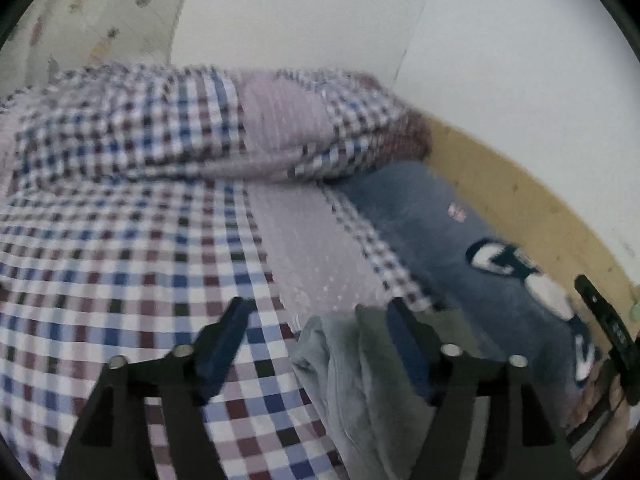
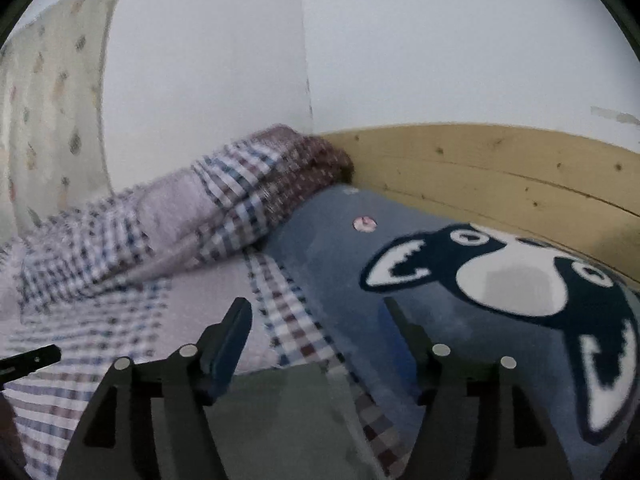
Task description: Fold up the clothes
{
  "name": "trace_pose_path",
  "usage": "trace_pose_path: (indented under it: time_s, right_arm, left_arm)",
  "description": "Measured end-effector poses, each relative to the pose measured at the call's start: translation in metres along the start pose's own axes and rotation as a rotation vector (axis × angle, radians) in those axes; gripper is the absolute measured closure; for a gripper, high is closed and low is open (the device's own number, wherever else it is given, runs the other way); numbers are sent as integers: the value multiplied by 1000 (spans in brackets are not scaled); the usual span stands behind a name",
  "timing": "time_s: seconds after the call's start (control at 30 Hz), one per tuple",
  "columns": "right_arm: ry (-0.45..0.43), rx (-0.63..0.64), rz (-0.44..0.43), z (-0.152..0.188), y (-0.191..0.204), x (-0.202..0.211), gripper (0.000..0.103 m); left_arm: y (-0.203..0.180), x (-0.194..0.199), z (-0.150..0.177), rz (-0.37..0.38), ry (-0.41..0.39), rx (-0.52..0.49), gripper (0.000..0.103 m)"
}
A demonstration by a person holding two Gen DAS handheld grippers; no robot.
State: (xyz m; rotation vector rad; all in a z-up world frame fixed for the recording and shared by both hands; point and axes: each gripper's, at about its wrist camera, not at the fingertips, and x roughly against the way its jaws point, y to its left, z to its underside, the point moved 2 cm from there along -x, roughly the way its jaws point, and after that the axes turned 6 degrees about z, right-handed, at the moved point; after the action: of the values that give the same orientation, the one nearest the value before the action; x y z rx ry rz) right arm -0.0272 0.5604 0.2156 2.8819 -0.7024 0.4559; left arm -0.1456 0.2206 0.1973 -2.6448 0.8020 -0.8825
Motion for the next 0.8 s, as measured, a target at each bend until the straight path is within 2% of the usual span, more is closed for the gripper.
trace_pose_path:
  time_s: [0.07,0.13,0.2,0.4,0.47,0.6,0.7,0.8]
  right_arm:
    - [-41,-33,-54,-12,-1,36,26]
    - [-105,-72,-162,-23,5,84,18]
    - [-143,-77,-239,-30,16,130,16]
    - [-213,-103,-423,-39,50,268,5]
    - [-221,-104,-458,-39,60,306,1]
    - [-234,-85,-497,-38,79,373,1]
    - [-241,-72,-522,-35,94,411,0]
    - [-238,-52,-525,-25,113,438,0]
  left_arm:
    - [-9,45,-7,-6,-58,-4,21]
    - [-18,93,-10,1,-107,-5,19]
    - [-30,137,-9,-8,-150,-33,18]
    - [-59,263,15,-5,-250,-83,10]
    - [-64,297,26,-10,-269,-93,10]
    - [-68,357,49,-38,-300,-126,7]
    - [-65,391,67,-70,-323,-145,1]
    - [-53,412,82,-110,-329,-145,1]
